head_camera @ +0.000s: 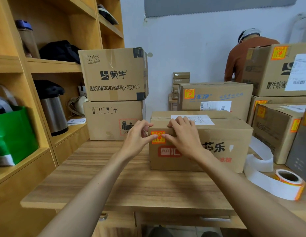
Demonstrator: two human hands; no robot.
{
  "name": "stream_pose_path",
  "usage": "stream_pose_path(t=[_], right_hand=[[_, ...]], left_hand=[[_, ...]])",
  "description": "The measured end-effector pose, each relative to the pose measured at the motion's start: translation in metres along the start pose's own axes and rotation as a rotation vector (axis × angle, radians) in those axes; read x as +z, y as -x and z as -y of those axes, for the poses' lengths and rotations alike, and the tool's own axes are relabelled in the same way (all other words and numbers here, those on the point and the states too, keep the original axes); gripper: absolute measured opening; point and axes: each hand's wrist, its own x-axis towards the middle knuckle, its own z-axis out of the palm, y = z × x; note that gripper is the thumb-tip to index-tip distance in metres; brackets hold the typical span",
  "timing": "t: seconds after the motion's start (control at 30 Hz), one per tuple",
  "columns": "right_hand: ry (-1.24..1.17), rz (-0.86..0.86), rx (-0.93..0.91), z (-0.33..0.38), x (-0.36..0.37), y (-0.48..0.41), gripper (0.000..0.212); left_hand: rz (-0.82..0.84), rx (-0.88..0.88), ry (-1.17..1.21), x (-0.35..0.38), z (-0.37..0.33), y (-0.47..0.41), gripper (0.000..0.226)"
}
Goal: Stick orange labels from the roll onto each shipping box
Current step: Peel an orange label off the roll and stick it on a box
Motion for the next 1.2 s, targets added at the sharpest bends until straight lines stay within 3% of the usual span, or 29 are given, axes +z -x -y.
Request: stream_pose_path(t=[0.13,0.27,0.53,0.7,0.83,0.93,1.13,1.2], right_hand=[[0.017,-0.01,-0.015,0.0,0.001,0.001,0.043],[0.13,-0.019,-0.048,0.0,0.007,0.006,0.058],[0.167,-0.028,-0.062,-0.001,0.01,0.006,0.06],[0.169,0.017,-0.057,-0.002,0.008,0.003,0.056],[0.084,-0.011,-0.045,-0.004,0.005,0.0,0.04],[0.08,-0.014,-0.036,-0.003,0.005,-0.003,0.037],[0.162,0.028,-0.097,-0.007,0.007,0.007,0.055],[0.171,0.012,-0.092,-0.007,0.007,0.007,0.054]], left_hand=[[-0.001,0.011,-0.019,0.002,0.003,0.0,0.036],[0.037,0.018,-0.071,0.007,0.01,0.006,0.053],[0.084,0.063,-0.147,0.003,0.017,0.007,0.057],[0.111,0.088,-0.222,-0.001,0.012,0.004,0.053],[0.116,0.056,-0.211,-0.006,0.007,0.003,0.032],[0.104,0.033,-0.176,-0.005,0.002,0.003,0.028],[0.151,0.03,-0.187,-0.006,0.009,0.01,0.056],[0.137,0.033,-0.174,-0.004,0.009,0.01,0.054]])
